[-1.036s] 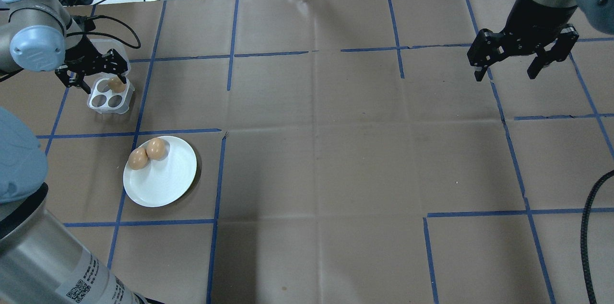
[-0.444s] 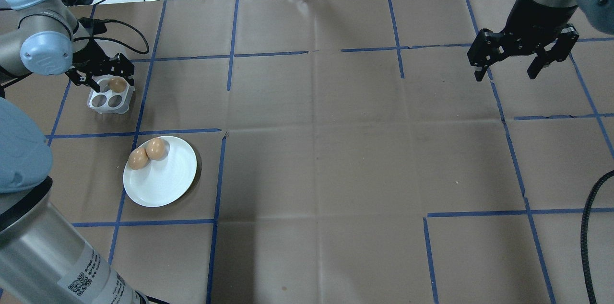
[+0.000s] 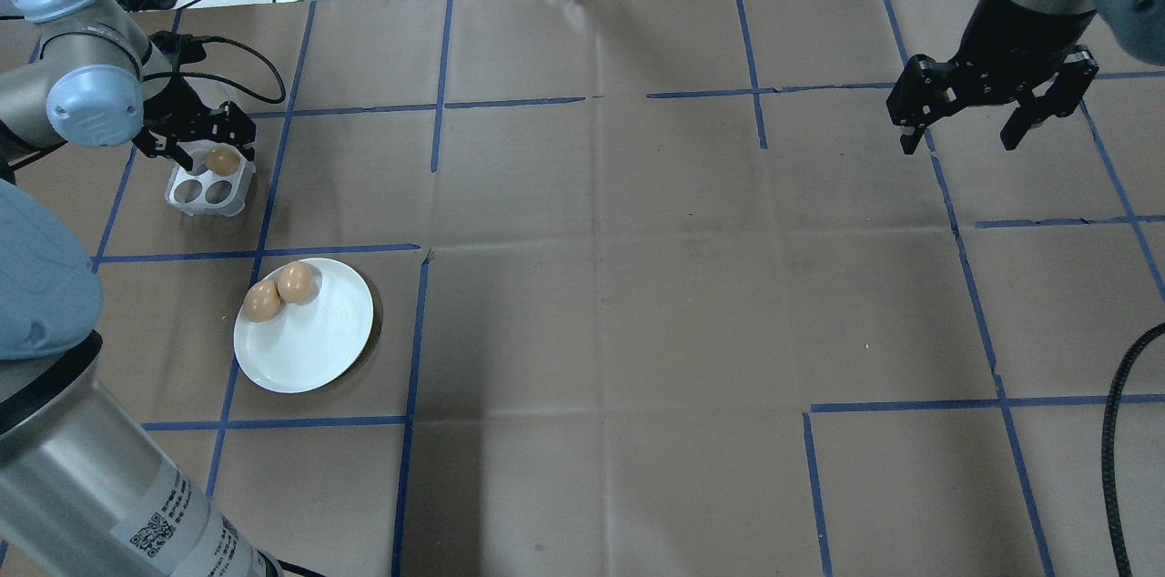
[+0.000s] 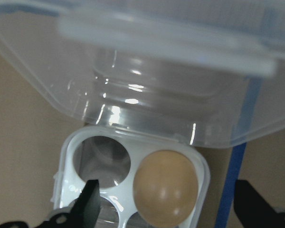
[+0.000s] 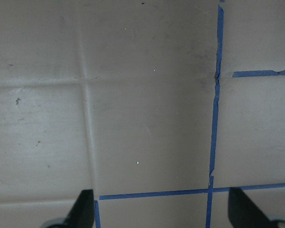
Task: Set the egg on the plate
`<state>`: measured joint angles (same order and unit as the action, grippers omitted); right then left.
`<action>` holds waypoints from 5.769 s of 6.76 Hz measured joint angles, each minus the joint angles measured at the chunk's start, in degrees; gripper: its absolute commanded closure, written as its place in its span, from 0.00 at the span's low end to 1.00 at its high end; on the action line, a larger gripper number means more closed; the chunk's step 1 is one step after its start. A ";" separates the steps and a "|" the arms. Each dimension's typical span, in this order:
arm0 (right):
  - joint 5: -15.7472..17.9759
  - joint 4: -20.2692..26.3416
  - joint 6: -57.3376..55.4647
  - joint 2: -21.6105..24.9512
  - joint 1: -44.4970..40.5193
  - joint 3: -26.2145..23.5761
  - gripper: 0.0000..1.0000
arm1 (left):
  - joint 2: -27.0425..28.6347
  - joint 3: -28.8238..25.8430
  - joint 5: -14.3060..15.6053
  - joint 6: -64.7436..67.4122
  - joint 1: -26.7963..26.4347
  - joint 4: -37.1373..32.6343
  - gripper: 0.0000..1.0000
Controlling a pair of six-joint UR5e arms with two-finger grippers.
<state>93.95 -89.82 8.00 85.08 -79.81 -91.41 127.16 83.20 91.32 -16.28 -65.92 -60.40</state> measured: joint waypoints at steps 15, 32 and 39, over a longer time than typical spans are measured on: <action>0.00 0.00 0.00 0.00 0.00 0.00 0.00 | -8.99 1.31 -0.74 4.21 -0.21 -12.99 0.94; 0.00 0.00 0.00 0.00 0.00 0.00 0.00 | -24.58 21.87 -9.44 13.13 -3.60 -21.63 0.01; 0.00 0.00 0.00 0.00 0.00 0.00 0.00 | -28.46 2.91 -3.67 15.13 -23.35 -20.86 0.00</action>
<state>93.96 -89.83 8.00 85.08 -79.81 -91.40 98.70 86.11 87.65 -1.15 -89.27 -81.26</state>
